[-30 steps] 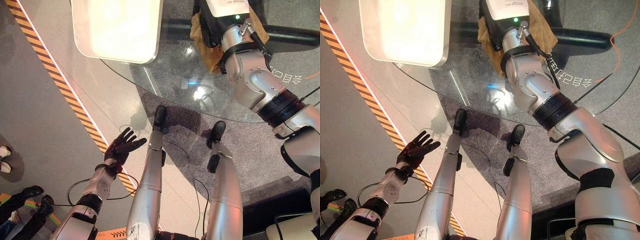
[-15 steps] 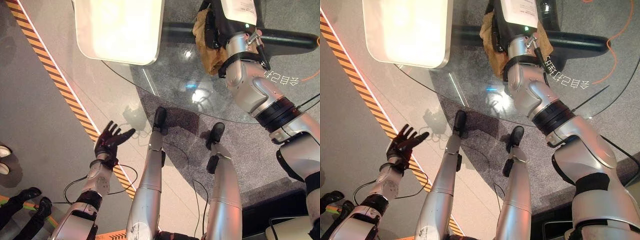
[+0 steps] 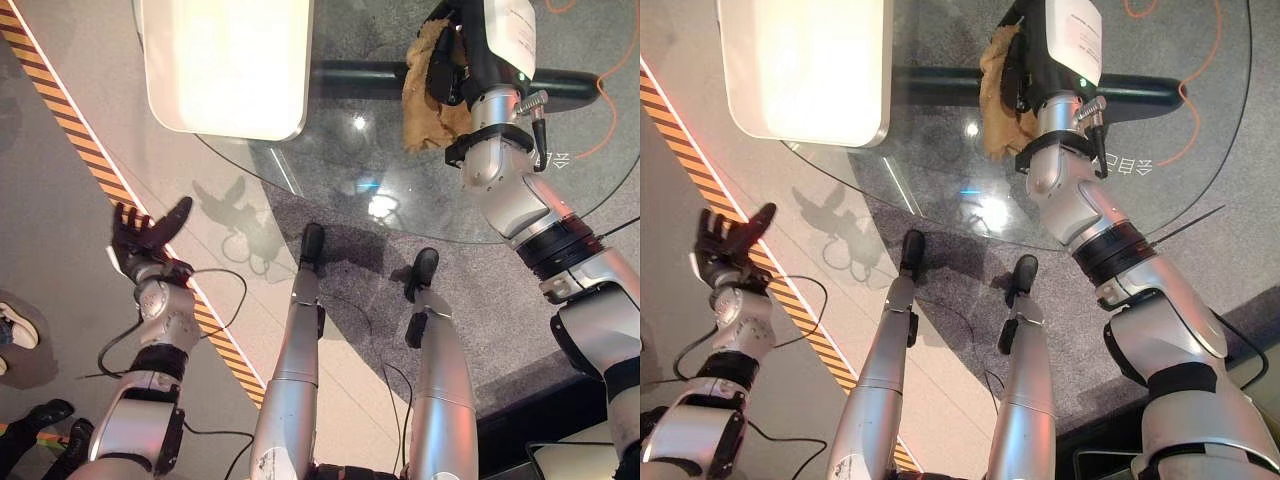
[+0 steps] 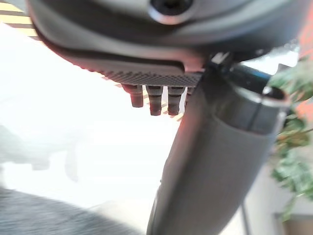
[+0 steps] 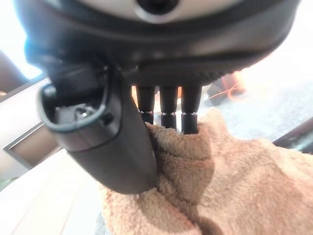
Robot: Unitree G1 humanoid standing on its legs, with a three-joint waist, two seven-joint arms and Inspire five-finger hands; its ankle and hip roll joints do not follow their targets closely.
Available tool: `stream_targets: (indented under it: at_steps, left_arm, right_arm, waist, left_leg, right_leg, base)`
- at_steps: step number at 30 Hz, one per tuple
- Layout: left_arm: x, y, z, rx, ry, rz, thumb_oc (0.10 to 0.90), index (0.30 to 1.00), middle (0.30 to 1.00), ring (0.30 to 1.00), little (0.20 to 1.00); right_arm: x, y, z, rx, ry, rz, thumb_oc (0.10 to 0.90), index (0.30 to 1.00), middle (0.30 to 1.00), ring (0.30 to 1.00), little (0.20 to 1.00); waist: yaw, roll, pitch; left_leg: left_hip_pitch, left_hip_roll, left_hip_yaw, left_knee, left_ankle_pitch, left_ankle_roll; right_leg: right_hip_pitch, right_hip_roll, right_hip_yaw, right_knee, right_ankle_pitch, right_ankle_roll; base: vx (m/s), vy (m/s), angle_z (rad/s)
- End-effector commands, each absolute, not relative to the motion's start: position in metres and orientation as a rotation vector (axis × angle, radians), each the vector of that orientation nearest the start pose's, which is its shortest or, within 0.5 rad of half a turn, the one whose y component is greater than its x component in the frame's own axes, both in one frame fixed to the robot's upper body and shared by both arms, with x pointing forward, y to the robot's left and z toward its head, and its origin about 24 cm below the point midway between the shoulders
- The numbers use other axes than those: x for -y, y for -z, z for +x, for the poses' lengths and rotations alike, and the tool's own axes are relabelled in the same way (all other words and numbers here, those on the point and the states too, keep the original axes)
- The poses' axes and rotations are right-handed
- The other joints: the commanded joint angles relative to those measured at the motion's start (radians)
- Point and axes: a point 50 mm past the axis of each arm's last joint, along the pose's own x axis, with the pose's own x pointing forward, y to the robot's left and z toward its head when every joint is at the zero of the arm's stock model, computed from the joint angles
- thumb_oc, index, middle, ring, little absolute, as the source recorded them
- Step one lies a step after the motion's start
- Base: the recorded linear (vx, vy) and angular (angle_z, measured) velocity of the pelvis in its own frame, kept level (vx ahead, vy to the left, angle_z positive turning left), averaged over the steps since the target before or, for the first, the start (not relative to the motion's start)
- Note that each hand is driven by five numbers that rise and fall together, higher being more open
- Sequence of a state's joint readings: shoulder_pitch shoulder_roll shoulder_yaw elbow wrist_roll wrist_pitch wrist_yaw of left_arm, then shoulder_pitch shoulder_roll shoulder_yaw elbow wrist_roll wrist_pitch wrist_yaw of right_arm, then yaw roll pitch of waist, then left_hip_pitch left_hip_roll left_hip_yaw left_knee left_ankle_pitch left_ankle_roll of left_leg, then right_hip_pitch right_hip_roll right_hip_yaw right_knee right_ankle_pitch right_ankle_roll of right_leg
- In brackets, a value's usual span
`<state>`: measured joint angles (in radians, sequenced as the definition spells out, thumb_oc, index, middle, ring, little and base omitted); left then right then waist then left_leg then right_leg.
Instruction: Wipe the table with a cloth and put it in the basket.
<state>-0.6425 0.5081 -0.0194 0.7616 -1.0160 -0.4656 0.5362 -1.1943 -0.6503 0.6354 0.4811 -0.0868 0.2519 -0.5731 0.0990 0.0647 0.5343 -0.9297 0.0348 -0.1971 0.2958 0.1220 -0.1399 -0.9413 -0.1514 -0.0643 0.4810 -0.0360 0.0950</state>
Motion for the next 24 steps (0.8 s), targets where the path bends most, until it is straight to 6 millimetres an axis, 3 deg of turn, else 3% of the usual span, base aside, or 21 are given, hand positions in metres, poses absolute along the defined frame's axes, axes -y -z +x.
stream_targets:
  at_steps: [1, 11, 24]
  left_arm:
    - [-0.347, -0.167, 0.313, 0.586, -0.988, -0.527, 0.800, 0.900, 0.900, 0.900, 0.900]
    - [-0.327, -0.215, 0.302, 0.851, -0.879, -0.520, 0.800, 0.900, 0.900, 0.900, 0.900]
    - [-0.294, -0.241, 0.291, 1.002, -0.689, -0.468, 0.800, 0.900, 0.900, 0.900, 0.900]
  right_arm:
    - [0.158, -0.327, 0.360, 0.848, 0.506, -0.821, 0.100, 0.300, 0.300, 0.300, 0.200]
    - [0.175, -0.316, 0.344, 0.887, 0.509, -0.683, 0.100, 0.300, 0.300, 0.300, 0.200]
    - [0.186, -0.311, 0.327, 0.940, 0.501, -0.562, 0.100, 0.300, 0.300, 0.300, 0.200]
  waist:
    - [-0.015, -0.022, -0.014]
    - [-0.026, -0.020, -0.014]
    - [-0.037, -0.027, -0.014]
  left_leg:
    - [0.063, -0.109, 0.120, 0.008, -0.072, 0.127]
    - [0.081, -0.110, 0.129, 0.011, -0.082, 0.127]
    - [0.095, -0.108, 0.138, 0.010, -0.084, 0.129]
  right_leg:
    - [0.065, 0.108, -0.060, -0.101, 0.003, -0.060]
    - [0.084, 0.110, -0.050, -0.094, -0.009, -0.057]
    - [0.098, 0.116, -0.037, -0.092, -0.006, -0.050]
  base:
    - [0.00, 0.000, 0.00]
    - [0.00, 0.004, -0.02]
    - [0.00, 0.000, 0.00]
